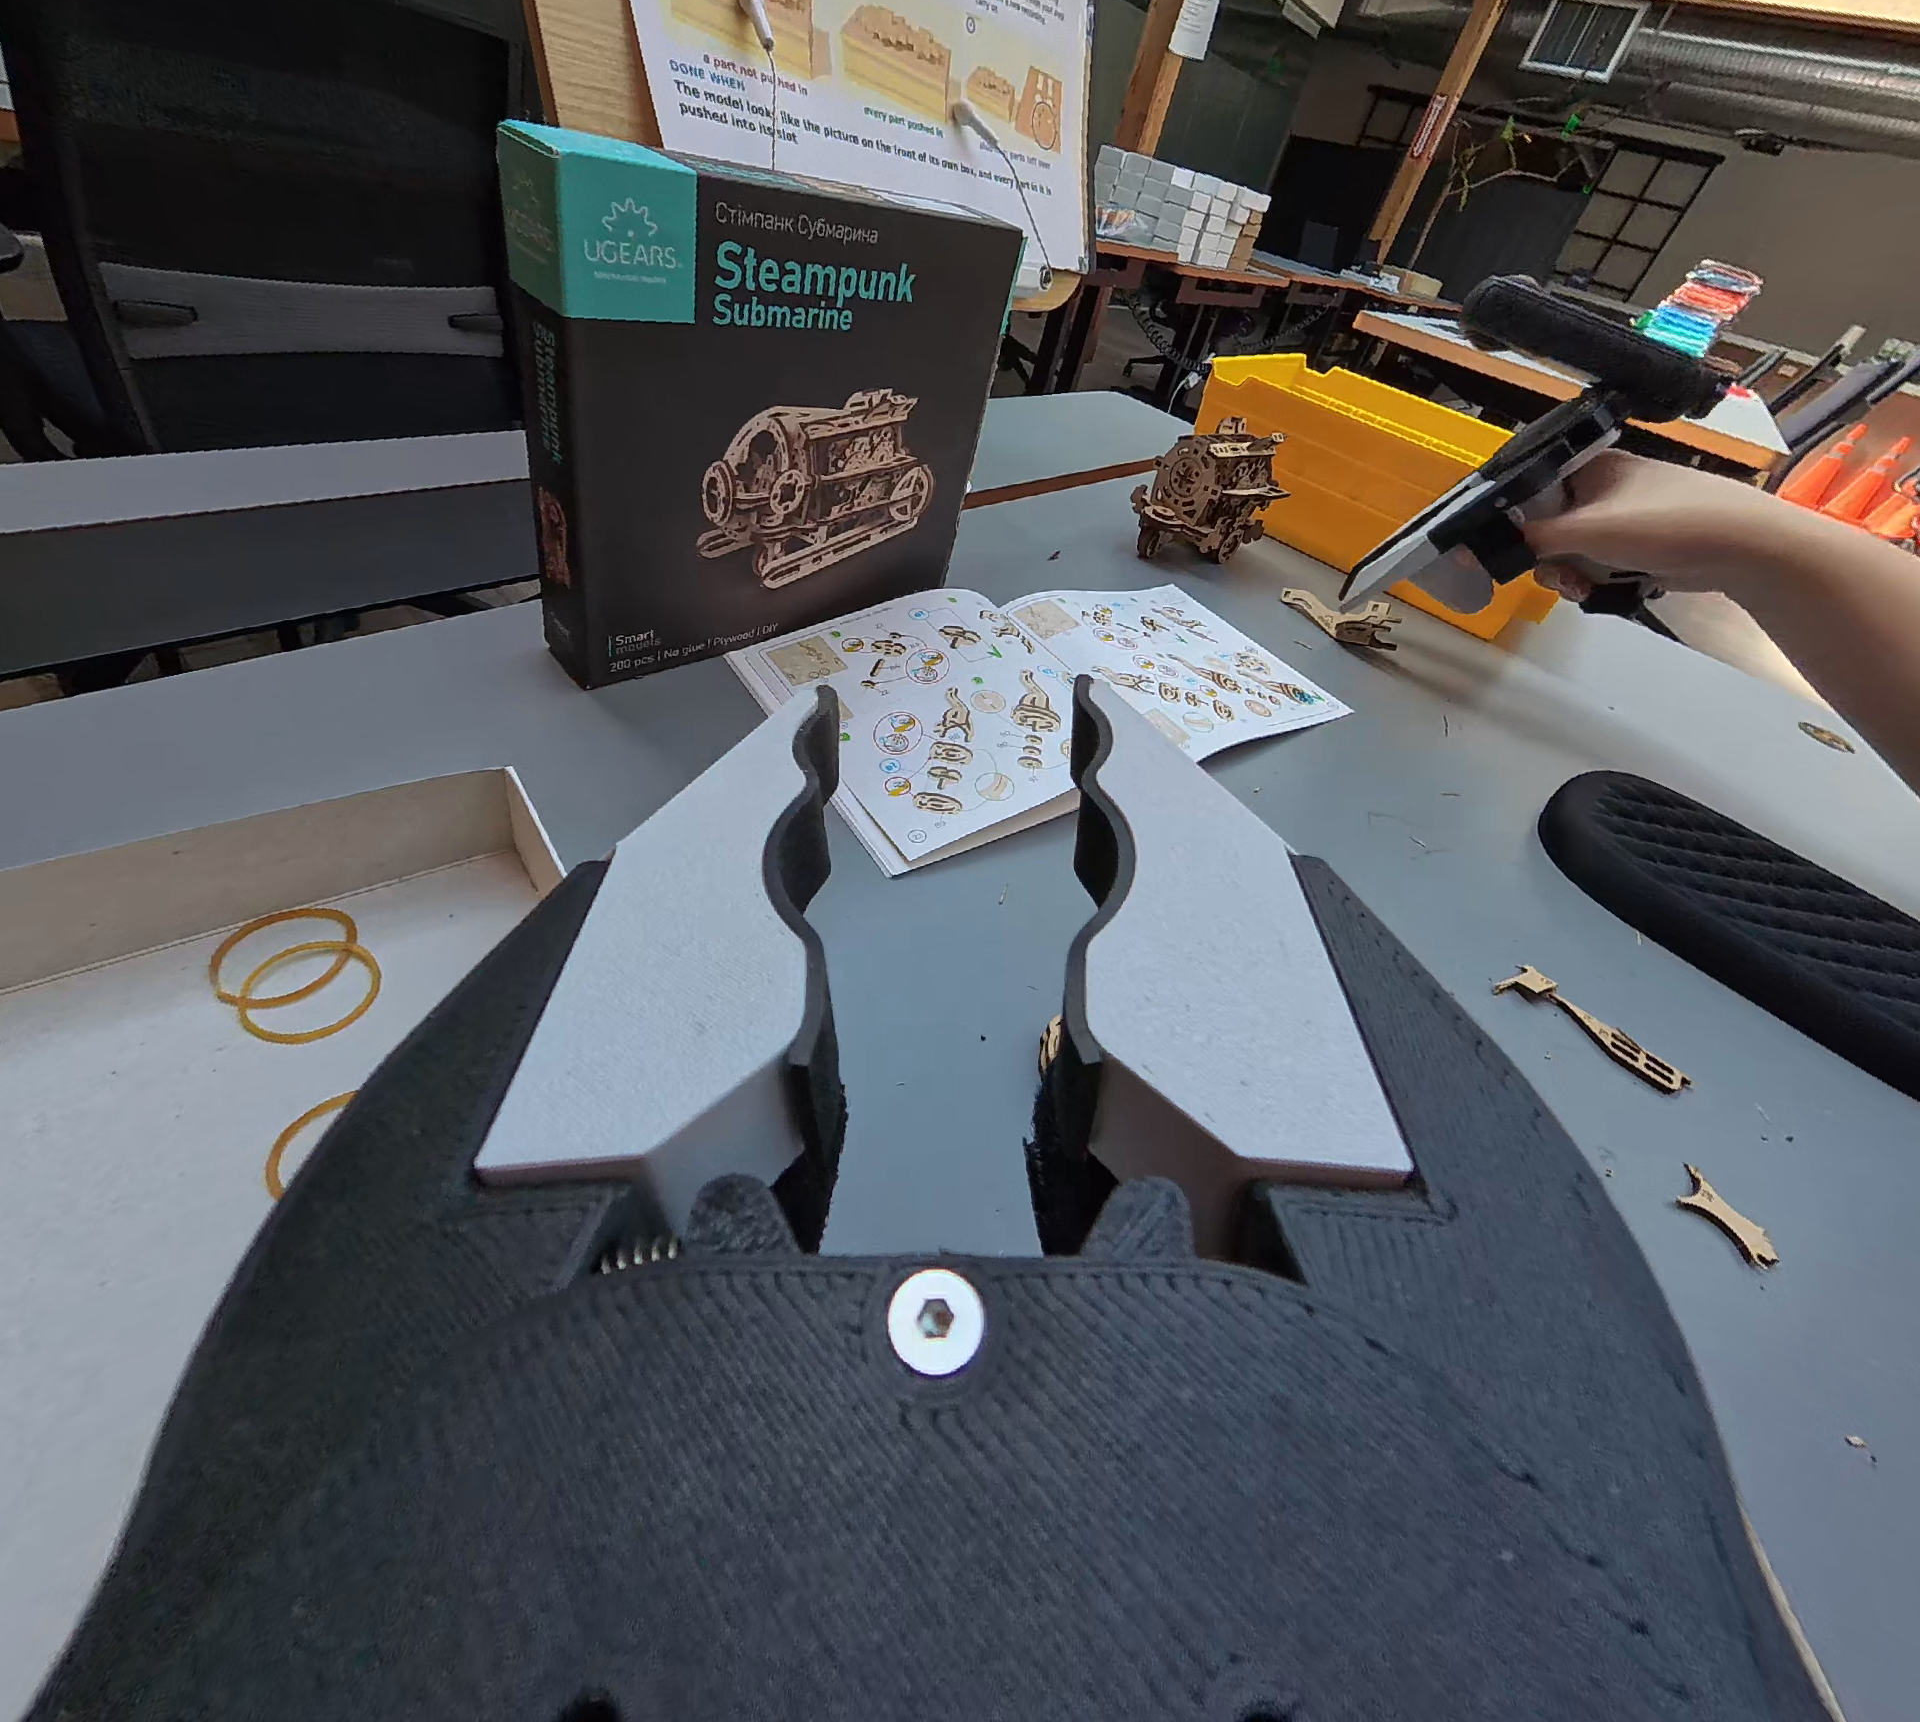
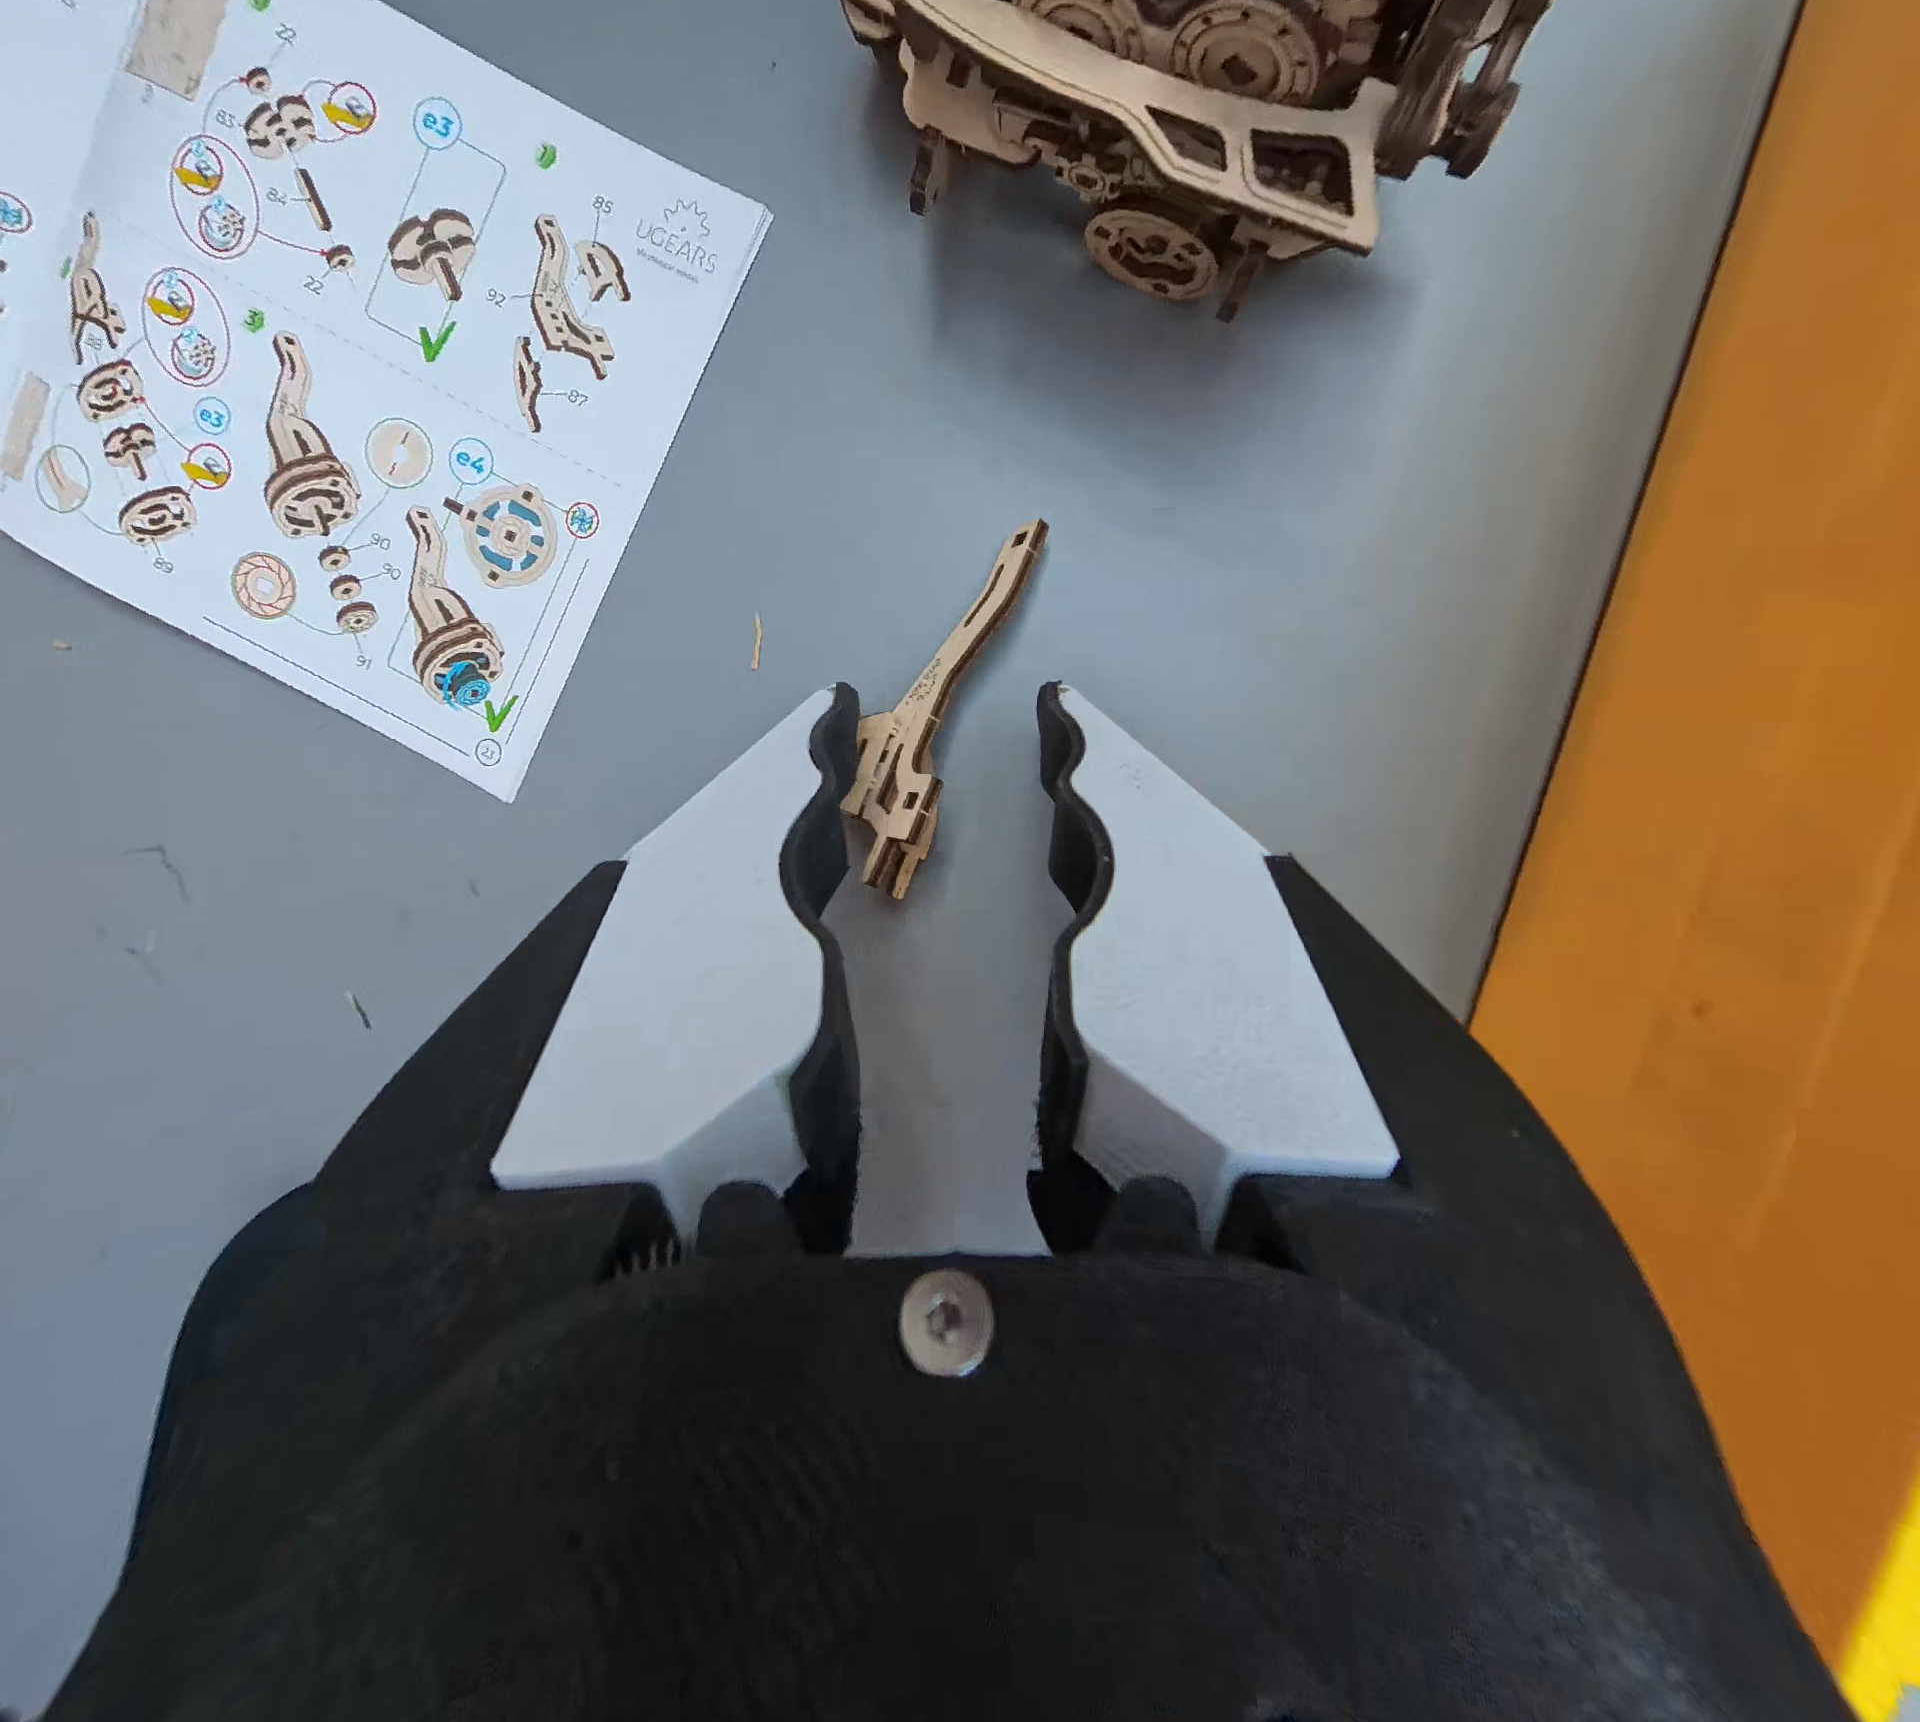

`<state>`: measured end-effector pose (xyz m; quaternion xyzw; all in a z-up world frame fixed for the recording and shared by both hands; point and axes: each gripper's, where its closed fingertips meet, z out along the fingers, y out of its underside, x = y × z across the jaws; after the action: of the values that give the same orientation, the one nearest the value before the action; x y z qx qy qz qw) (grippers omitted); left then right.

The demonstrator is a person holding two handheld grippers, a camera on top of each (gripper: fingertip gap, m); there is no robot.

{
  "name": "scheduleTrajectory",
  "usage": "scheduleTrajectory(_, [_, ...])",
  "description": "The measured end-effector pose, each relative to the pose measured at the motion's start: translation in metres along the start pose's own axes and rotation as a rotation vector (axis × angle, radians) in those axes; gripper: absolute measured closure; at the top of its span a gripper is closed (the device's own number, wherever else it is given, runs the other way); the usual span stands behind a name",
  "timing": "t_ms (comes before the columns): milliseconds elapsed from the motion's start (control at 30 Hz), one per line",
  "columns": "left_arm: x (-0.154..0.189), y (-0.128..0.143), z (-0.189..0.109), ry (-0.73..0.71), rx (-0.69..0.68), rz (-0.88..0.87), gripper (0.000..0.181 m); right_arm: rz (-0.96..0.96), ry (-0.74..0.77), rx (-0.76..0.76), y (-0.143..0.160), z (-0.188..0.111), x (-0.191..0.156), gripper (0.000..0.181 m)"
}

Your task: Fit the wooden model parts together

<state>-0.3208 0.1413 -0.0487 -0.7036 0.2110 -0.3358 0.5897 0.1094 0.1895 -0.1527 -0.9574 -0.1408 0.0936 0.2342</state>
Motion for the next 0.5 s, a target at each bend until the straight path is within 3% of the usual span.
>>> scheduleTrajectory(33, [0.0,0.0,0.0,-0.002,0.001,0.002,0.138,0.03,-0.029,-0.034,0.002,0.003,-0.003,0.149])
scheduleTrajectory(167, [-0.002,-0.001,-0.001,-0.006,0.001,0.003,0.139,0.072,-0.072,-0.134,0.01,0.01,-0.009,0.163])
scheduleTrajectory(233, [-0.002,0.0,-0.001,-0.006,-0.001,0.0,0.139,0.053,-0.092,-0.159,0.014,0.012,-0.014,0.18])
scheduleTrajectory(333, [-0.002,0.001,0.0,0.001,-0.005,-0.002,0.14,0.046,-0.13,-0.164,0.016,0.011,-0.022,0.18])
scheduleTrajectory(400, [0.002,0.0,0.0,0.017,-0.004,-0.007,0.142,0.07,-0.203,-0.107,0.009,0.005,-0.039,0.18])
scheduleTrajectory(500, [0.016,0.0,0.003,0.082,-0.004,-0.046,0.144,0.029,-0.355,0.101,-0.017,-0.023,-0.088,0.18])
